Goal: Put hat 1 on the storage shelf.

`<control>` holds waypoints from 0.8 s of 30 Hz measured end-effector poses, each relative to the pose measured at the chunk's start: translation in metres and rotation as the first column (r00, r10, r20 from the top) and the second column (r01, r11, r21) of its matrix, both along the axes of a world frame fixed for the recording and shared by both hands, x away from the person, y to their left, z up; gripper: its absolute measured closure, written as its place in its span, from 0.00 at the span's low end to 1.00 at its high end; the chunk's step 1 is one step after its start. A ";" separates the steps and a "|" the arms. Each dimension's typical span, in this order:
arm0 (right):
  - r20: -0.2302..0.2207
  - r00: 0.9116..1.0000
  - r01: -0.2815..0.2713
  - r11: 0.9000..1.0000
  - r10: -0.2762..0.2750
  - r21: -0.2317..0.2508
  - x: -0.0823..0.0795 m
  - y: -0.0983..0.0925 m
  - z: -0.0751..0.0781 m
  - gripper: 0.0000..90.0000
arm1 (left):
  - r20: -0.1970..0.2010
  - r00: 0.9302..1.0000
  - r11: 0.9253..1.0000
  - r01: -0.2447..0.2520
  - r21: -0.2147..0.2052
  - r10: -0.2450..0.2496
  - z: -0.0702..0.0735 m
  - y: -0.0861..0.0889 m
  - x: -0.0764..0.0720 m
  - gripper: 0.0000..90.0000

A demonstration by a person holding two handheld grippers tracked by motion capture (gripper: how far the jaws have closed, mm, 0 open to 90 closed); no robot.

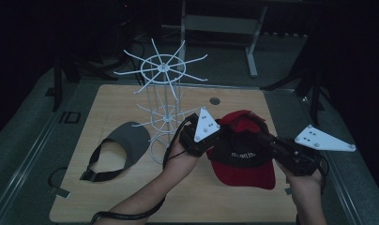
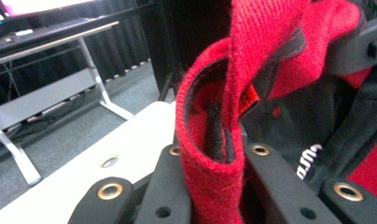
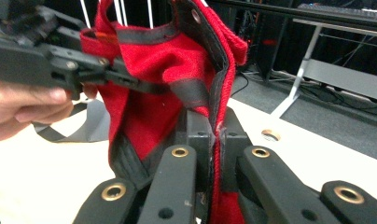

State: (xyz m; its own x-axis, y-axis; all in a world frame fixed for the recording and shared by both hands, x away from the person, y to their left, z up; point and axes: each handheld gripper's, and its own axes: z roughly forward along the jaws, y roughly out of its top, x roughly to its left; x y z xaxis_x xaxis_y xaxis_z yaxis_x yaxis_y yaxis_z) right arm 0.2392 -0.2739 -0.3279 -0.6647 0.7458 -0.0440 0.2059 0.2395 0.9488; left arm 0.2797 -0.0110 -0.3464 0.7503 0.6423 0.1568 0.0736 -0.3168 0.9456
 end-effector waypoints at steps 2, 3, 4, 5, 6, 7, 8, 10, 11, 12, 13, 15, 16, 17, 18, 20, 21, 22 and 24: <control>-0.006 1.000 0.003 1.000 -0.003 0.007 -0.002 -0.002 -0.004 0.96 | -0.008 1.000 1.000 -0.002 -0.002 0.002 0.001 0.000 0.000 0.97; -0.006 1.000 0.008 1.000 -0.008 0.005 -0.003 -0.003 -0.006 0.96 | -0.007 1.000 1.000 -0.009 -0.002 0.009 0.001 -0.001 0.000 0.97; -0.011 1.000 0.009 1.000 -0.009 0.009 -0.004 -0.003 -0.009 0.96 | -0.010 1.000 1.000 -0.009 -0.004 0.009 0.002 -0.002 0.001 0.97; -0.017 1.000 0.008 1.000 -0.008 0.009 -0.004 -0.004 -0.010 0.96 | -0.009 1.000 1.000 -0.008 0.003 0.008 0.003 -0.003 0.000 0.97; -0.017 1.000 0.012 1.000 -0.012 0.008 -0.005 -0.004 -0.012 0.96 | -0.001 1.000 1.000 -0.011 0.006 0.011 0.003 -0.003 0.000 0.97; -0.018 1.000 0.011 1.000 -0.011 0.011 -0.006 -0.004 -0.013 0.96 | 0.003 1.000 1.000 -0.011 0.011 0.011 0.005 -0.004 -0.001 0.97; -0.024 1.000 0.009 1.000 -0.009 0.020 -0.006 -0.005 -0.014 0.95 | 0.007 1.000 1.000 -0.009 0.013 0.009 0.006 -0.005 -0.001 0.97; -0.025 1.000 0.013 0.999 -0.012 0.032 -0.008 -0.007 -0.016 0.94 | 0.009 1.000 1.000 -0.008 0.015 0.007 0.008 -0.007 -0.001 0.97; -0.027 1.000 0.010 0.999 -0.009 0.037 -0.008 -0.008 -0.017 0.94 | 0.010 1.000 1.000 -0.010 0.013 0.010 0.009 -0.007 -0.001 0.97; -0.028 1.000 0.013 0.999 -0.011 0.041 -0.009 -0.009 -0.018 0.92 | 0.005 1.000 1.000 -0.004 0.002 0.004 0.011 -0.008 0.000 0.97; -0.032 0.999 0.008 0.999 -0.007 0.044 -0.009 -0.010 -0.020 0.91 | 0.009 1.000 1.000 -0.005 0.000 0.005 0.012 -0.009 0.000 0.98; -0.042 0.999 0.008 0.999 -0.006 0.048 -0.010 -0.011 -0.023 0.87 | 0.016 1.000 1.000 0.001 -0.007 -0.001 0.013 -0.010 0.000 0.97; -0.050 0.999 0.004 0.999 -0.002 0.050 -0.010 -0.011 -0.025 0.85 | 0.018 1.000 1.000 0.004 -0.004 -0.004 0.014 -0.011 -0.001 0.97; -0.060 0.998 -0.001 0.999 0.004 0.048 -0.011 -0.011 -0.027 0.85 | 0.021 1.000 1.000 0.007 -0.010 -0.007 0.014 -0.012 -0.002 0.97; -0.057 0.998 -0.001 0.999 0.003 0.045 -0.011 -0.012 -0.029 0.83 | 0.023 1.000 1.000 0.010 -0.006 -0.010 0.015 -0.013 -0.002 0.98; -0.063 0.998 -0.012 0.999 0.015 0.037 -0.012 -0.012 -0.031 0.79 | 0.024 1.000 1.000 0.014 -0.014 -0.014 0.016 -0.014 -0.002 0.97; -0.063 0.998 -0.012 0.999 0.014 0.035 -0.013 -0.012 -0.032 0.76 | 0.026 1.000 1.000 0.014 -0.008 -0.014 0.016 -0.014 -0.002 0.97; -0.067 0.997 -0.023 0.999 0.025 0.030 -0.014 -0.012 -0.033 0.72 | 0.027 1.000 1.000 0.015 -0.015 -0.014 0.017 -0.014 -0.002 0.97; -0.066 0.997 -0.029 0.999 0.031 0.028 -0.016 -0.013 -0.034 0.65 | 0.027 0.999 0.999 0.024 -0.022 -0.024 0.018 -0.015 -0.002 0.97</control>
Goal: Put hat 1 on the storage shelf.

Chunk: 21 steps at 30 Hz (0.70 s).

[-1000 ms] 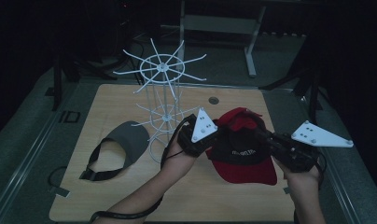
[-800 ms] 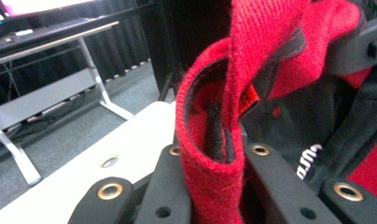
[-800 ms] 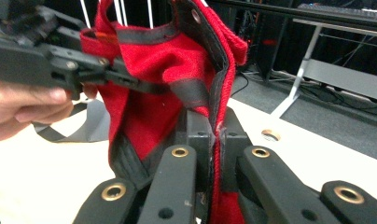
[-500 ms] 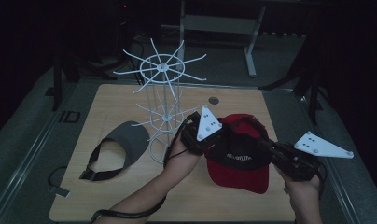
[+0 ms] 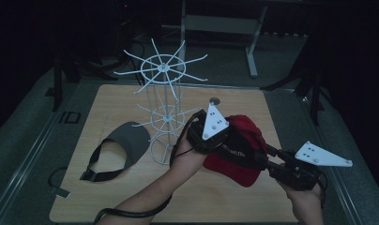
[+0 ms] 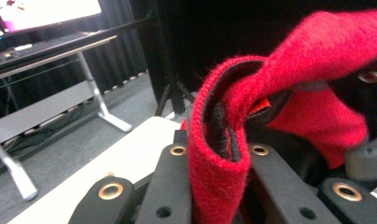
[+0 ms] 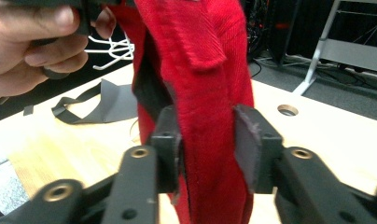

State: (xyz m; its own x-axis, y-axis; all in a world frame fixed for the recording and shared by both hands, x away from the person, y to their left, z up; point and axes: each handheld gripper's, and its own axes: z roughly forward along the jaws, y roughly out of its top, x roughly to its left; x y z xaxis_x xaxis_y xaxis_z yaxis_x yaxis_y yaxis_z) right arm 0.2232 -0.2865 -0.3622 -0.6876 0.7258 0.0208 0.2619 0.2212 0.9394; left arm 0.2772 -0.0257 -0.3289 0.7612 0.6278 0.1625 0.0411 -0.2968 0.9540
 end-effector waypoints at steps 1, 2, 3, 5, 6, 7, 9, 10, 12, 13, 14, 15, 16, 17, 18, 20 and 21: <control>-0.004 1.000 -0.012 1.000 0.012 -0.003 -0.001 0.000 0.000 0.61 | 0.002 1.000 1.000 0.000 -0.005 0.000 0.000 0.000 0.000 0.97; -0.002 1.000 -0.018 1.000 0.018 -0.008 -0.002 0.000 -0.001 0.59 | 0.001 1.000 1.000 0.003 -0.008 -0.003 0.000 0.000 0.000 0.97; -0.004 1.000 -0.026 1.000 0.026 -0.004 -0.003 -0.001 -0.001 0.56 | -0.001 1.000 1.000 0.008 -0.009 -0.008 0.001 0.000 0.000 0.97; -0.003 0.999 -0.049 0.999 0.049 0.005 -0.006 -0.003 -0.001 0.53 | 0.003 1.000 1.000 0.020 -0.016 -0.020 0.000 0.001 0.000 0.97; -0.002 0.998 -0.055 0.998 0.055 0.003 -0.007 -0.004 0.000 0.51 | 0.009 1.000 1.000 0.024 -0.020 -0.024 0.000 0.002 0.000 0.97; 0.002 0.998 -0.062 0.998 0.062 0.014 -0.009 -0.005 0.001 0.50 | 0.009 1.000 1.000 0.023 -0.021 -0.023 0.000 0.002 -0.001 0.97; 0.014 0.997 -0.072 0.997 0.072 0.017 -0.012 -0.008 0.004 0.50 | 0.011 1.000 0.999 0.024 -0.023 -0.024 0.001 0.004 -0.001 0.97; 0.032 0.996 -0.084 0.996 0.083 0.020 -0.014 -0.010 0.006 0.50 | 0.006 1.000 0.999 0.029 -0.028 -0.029 0.001 0.005 0.000 0.97; 0.045 0.995 -0.090 0.995 0.089 0.034 -0.017 -0.015 0.011 0.51 | 0.003 0.999 0.998 0.041 -0.038 -0.041 0.000 0.008 0.001 0.97; 0.049 0.994 -0.096 0.994 0.093 0.045 -0.018 -0.017 0.013 0.51 | 0.005 0.998 0.997 0.062 -0.043 -0.062 0.000 0.010 0.002 0.97; 0.056 0.995 -0.091 0.995 0.088 0.048 -0.018 -0.019 0.015 0.52 | 0.017 0.996 0.996 0.085 -0.039 -0.084 0.000 0.012 0.001 0.97; 0.064 0.995 -0.084 0.996 0.081 0.043 -0.018 -0.022 0.017 0.52 | 0.024 0.996 0.996 0.088 -0.034 -0.087 -0.001 0.013 0.000 0.97; 0.067 0.995 -0.081 0.996 0.078 0.044 -0.018 -0.024 0.018 0.53 | 0.026 0.992 0.991 0.126 -0.041 -0.125 -0.001 0.015 0.000 0.97; 0.071 0.995 -0.069 0.997 0.066 0.046 -0.016 -0.027 0.020 0.54 | 0.037 0.992 0.992 0.125 -0.030 -0.124 -0.002 0.016 -0.001 0.97; 0.074 0.995 -0.065 0.997 0.062 0.042 -0.015 -0.028 0.021 0.54 | 0.034 0.989 0.989 0.145 -0.024 -0.144 -0.002 0.018 -0.001 0.97; 0.075 0.995 -0.069 0.997 0.066 0.034 -0.012 -0.028 0.024 0.54 | 0.038 0.983 0.983 0.180 -0.022 -0.179 -0.004 0.021 -0.001 0.97; 0.076 0.995 -0.072 0.997 0.070 0.025 -0.010 -0.027 0.025 0.54 | 0.032 0.976 0.976 0.217 -0.017 -0.216 -0.004 0.023 0.000 0.97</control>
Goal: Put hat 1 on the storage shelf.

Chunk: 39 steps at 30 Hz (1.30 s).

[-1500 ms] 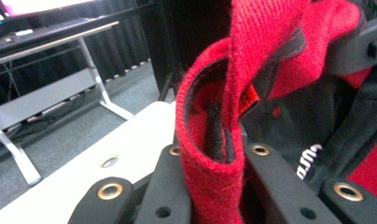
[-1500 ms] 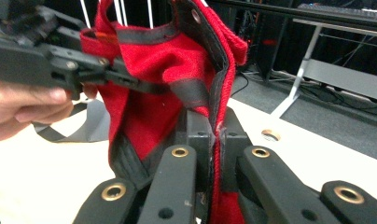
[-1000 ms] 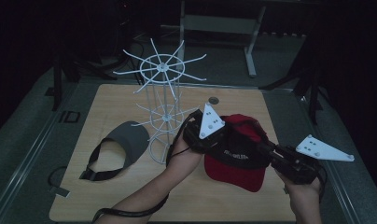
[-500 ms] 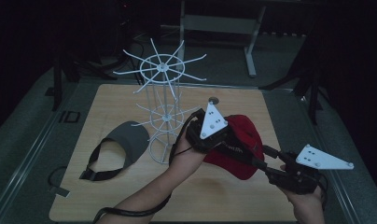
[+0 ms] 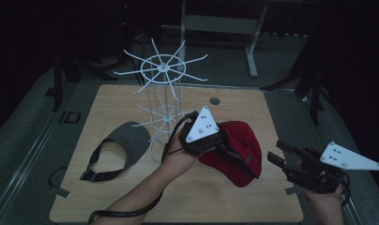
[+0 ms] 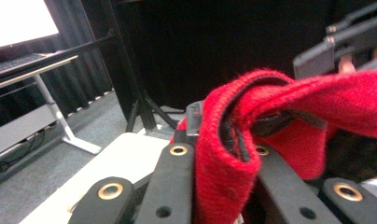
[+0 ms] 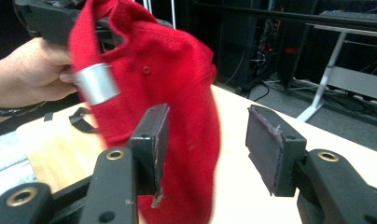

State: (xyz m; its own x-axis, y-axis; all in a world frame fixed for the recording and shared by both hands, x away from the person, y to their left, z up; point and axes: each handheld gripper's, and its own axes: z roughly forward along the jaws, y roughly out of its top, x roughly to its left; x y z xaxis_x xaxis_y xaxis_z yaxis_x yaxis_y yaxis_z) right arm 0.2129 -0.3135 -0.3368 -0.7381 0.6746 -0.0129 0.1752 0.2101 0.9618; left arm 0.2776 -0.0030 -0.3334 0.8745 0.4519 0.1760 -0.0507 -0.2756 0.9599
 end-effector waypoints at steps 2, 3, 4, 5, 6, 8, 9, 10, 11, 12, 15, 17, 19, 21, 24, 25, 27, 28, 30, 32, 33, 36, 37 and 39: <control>0.000 1.000 -0.009 1.000 0.009 -0.014 0.003 0.004 0.002 0.54 | 0.004 0.999 0.999 0.035 0.006 -0.035 -0.002 0.002 0.000 0.97; -0.001 1.000 -0.021 1.000 0.021 -0.019 0.004 0.006 0.003 0.55 | -0.006 0.997 0.997 0.078 0.003 -0.078 -0.003 0.003 0.001 0.97; -0.001 1.000 -0.021 1.000 0.021 -0.019 0.004 0.006 0.003 0.55 | -0.006 0.997 0.997 0.078 0.003 -0.078 -0.003 0.003 0.001 0.97; -0.003 0.999 -0.033 0.999 0.033 -0.025 0.006 0.009 0.004 0.55 | -0.008 0.993 0.993 0.118 0.016 -0.117 -0.004 0.005 0.001 0.97; -0.003 0.997 -0.078 0.996 0.077 -0.047 0.010 0.018 0.006 0.55 | -0.017 0.988 0.988 0.151 0.019 -0.151 -0.005 0.005 0.002 0.97; -0.006 0.996 -0.093 0.994 0.093 -0.049 0.011 0.022 0.007 0.55 | -0.015 0.983 0.982 0.184 0.037 -0.183 -0.007 0.005 0.001 0.97; -0.006 0.994 -0.112 0.992 0.111 -0.053 0.012 0.025 0.008 0.55 | -0.028 0.974 0.974 0.225 0.033 -0.224 -0.008 0.006 0.002 0.97; -0.007 0.992 -0.127 0.990 0.127 -0.058 0.013 0.027 0.009 0.56 | -0.025 0.970 0.969 0.243 0.042 -0.242 -0.009 0.007 0.001 0.97; -0.006 0.990 -0.143 0.987 0.143 -0.068 0.014 0.031 0.010 0.56 | -0.033 0.963 0.962 0.269 0.042 -0.267 -0.009 0.007 0.001 0.97; -0.006 0.988 -0.155 0.985 0.155 -0.075 0.014 0.034 0.010 0.57 | -0.032 0.958 0.957 0.288 0.038 -0.286 -0.009 0.007 0.000 0.97; -0.013 0.982 -0.190 0.978 0.190 -0.087 0.017 0.039 0.010 0.58 | -0.038 0.948 0.947 0.319 0.029 -0.317 -0.009 0.007 0.000 0.97; -0.020 0.976 -0.216 0.972 0.215 -0.098 0.017 0.042 0.010 0.59 | -0.049 0.941 0.942 0.336 0.018 -0.334 -0.008 0.008 0.001 0.97; -0.022 0.971 -0.241 0.964 0.240 -0.113 0.017 0.044 0.010 0.61 | -0.055 0.938 0.939 0.343 0.012 -0.342 -0.008 0.008 0.001 0.97; -0.029 0.966 -0.259 0.958 0.258 -0.118 0.017 0.046 0.009 0.63 | -0.055 0.938 0.939 0.343 0.011 -0.342 -0.008 0.008 0.002 0.97; -0.025 0.965 -0.262 0.956 0.261 -0.129 0.016 0.047 0.009 0.69 | -0.055 0.940 0.941 0.339 0.017 -0.338 -0.007 0.007 0.002 0.97; -0.022 0.965 -0.262 0.956 0.261 -0.135 0.016 0.047 0.009 0.72 | -0.057 0.938 0.939 0.343 0.016 -0.341 -0.007 0.007 0.002 0.97; -0.014 0.965 -0.262 0.953 0.263 -0.155 0.015 0.048 0.008 0.79 | -0.060 0.940 0.941 0.337 0.022 -0.336 -0.007 0.006 0.002 0.97; -0.013 0.965 -0.260 0.950 0.262 -0.170 0.015 0.049 0.008 0.82 | -0.059 0.939 0.940 0.341 0.025 -0.339 -0.008 0.006 0.002 0.97; -0.017 0.962 -0.270 0.943 0.272 -0.193 0.014 0.052 0.007 0.91 | -0.061 0.939 0.940 0.339 0.032 -0.337 -0.008 0.005 0.002 0.97; -0.018 0.961 -0.272 0.940 0.274 -0.206 0.013 0.054 0.007 0.97 | -0.065 0.938 0.940 0.341 0.023 -0.339 -0.009 0.006 0.003 0.97; -0.018 0.962 -0.269 0.941 0.272 -0.203 0.013 0.054 0.007 0.97 | -0.065 0.938 0.939 0.343 0.018 -0.341 -0.010 0.007 0.003 0.97; -0.022 0.966 -0.258 0.950 0.258 -0.176 0.012 0.054 0.009 0.98 | -0.064 0.934 0.936 0.353 0.000 -0.352 -0.011 0.009 0.003 0.97; -0.022 0.967 -0.254 0.953 0.254 -0.164 0.012 0.053 0.010 0.98 | -0.061 0.933 0.935 0.356 -0.010 -0.356 -0.010 0.009 0.003 0.96; -0.011 0.969 -0.244 0.958 0.245 -0.148 0.011 0.052 0.012 0.98 | -0.053 0.933 0.935 0.355 -0.011 -0.355 -0.009 0.009 0.002 0.96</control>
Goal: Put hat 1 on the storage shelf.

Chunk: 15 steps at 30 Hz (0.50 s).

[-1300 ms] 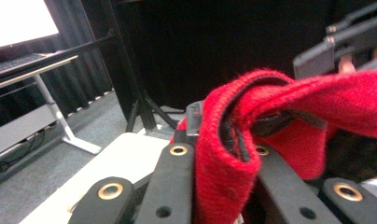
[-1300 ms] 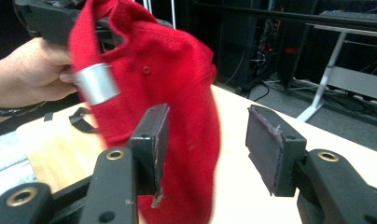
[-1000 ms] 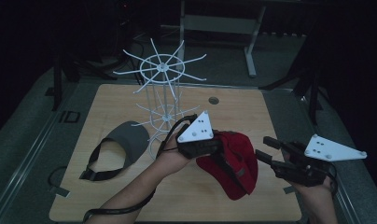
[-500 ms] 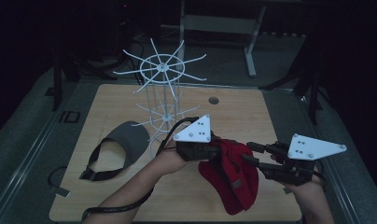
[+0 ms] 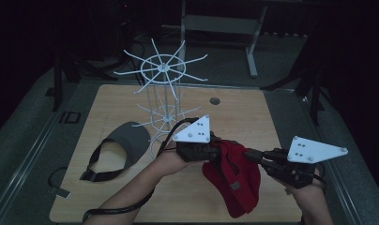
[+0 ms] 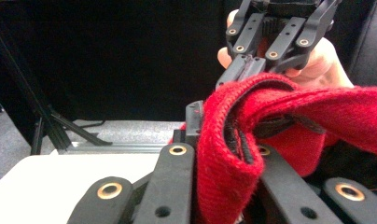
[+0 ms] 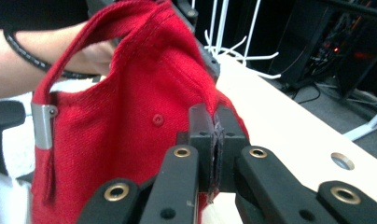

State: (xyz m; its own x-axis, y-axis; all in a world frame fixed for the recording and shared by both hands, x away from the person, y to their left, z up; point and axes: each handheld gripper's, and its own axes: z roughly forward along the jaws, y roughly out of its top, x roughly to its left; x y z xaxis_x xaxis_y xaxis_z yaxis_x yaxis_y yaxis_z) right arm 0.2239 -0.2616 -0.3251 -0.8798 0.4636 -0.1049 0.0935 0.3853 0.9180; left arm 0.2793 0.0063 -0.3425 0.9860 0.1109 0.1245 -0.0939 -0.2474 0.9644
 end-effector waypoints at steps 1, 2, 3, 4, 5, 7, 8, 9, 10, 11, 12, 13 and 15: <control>0.004 1.000 0.009 1.000 -0.009 0.007 0.000 0.000 0.001 0.98 | 0.004 1.000 1.000 -0.002 -0.005 0.002 0.001 0.000 -0.001 0.96; 0.009 1.000 0.015 1.000 -0.015 0.008 -0.001 0.000 0.002 0.98 | 0.006 1.000 1.000 -0.006 -0.004 0.006 0.001 0.000 0.000 0.96; 0.016 1.000 0.026 1.000 -0.026 0.010 -0.001 0.000 0.003 0.98 | 0.007 1.000 1.000 -0.008 -0.003 0.008 0.002 0.000 0.000 0.95; 0.018 0.999 0.033 0.999 -0.033 0.014 -0.001 -0.001 0.004 0.98 | 0.004 1.000 1.000 -0.009 -0.009 0.009 0.002 0.000 0.000 0.95; 0.018 0.999 0.036 0.999 -0.036 0.019 -0.001 -0.002 0.005 0.98 | 0.001 1.000 1.000 -0.017 -0.010 0.017 0.002 0.001 0.001 0.93; 0.023 0.998 0.060 0.998 -0.061 0.032 -0.001 -0.005 0.007 0.98 | -0.010 1.000 1.000 -0.022 -0.011 0.022 0.002 0.004 0.002 0.84; 0.022 0.998 0.057 0.998 -0.058 0.040 -0.001 -0.007 0.008 0.98 | -0.014 0.999 1.000 -0.030 -0.004 0.030 0.002 0.004 0.002 0.76; 0.025 0.997 0.068 0.997 -0.070 0.045 -0.001 -0.008 0.010 0.98 | -0.013 0.999 0.999 -0.035 0.001 0.035 0.002 0.005 0.002 0.74; 0.028 0.997 0.070 0.997 -0.071 0.042 -0.001 -0.009 0.011 0.98 | -0.010 0.999 0.999 -0.041 0.000 0.041 0.001 0.005 0.001 0.70; 0.031 0.997 0.069 0.997 -0.071 0.046 -0.001 -0.010 0.012 0.98 | -0.010 0.999 0.999 -0.053 0.004 0.053 0.001 0.006 0.001 0.67; 0.031 0.996 0.078 0.995 -0.080 0.054 -0.001 -0.011 0.013 0.98 | -0.012 0.998 0.998 -0.055 0.001 0.055 0.001 0.006 0.001 0.66; 0.031 0.997 0.076 0.996 -0.077 0.051 -0.001 -0.012 0.013 0.98 | -0.013 0.998 0.998 -0.060 0.000 0.060 0.000 0.007 0.001 0.65; 0.029 0.996 0.087 0.994 -0.089 0.060 -0.001 -0.013 0.014 0.98 | -0.013 0.997 0.997 -0.078 0.011 0.078 0.001 0.008 0.001 0.59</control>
State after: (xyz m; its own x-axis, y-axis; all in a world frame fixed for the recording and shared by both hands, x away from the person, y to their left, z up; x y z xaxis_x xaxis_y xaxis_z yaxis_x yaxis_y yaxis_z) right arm 0.2228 -0.2751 -0.3111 -0.8320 0.5454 -0.1020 0.0957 0.3221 0.9419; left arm 0.2808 0.0139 -0.3420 0.9760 0.1860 0.1133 -0.0615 -0.2639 0.9626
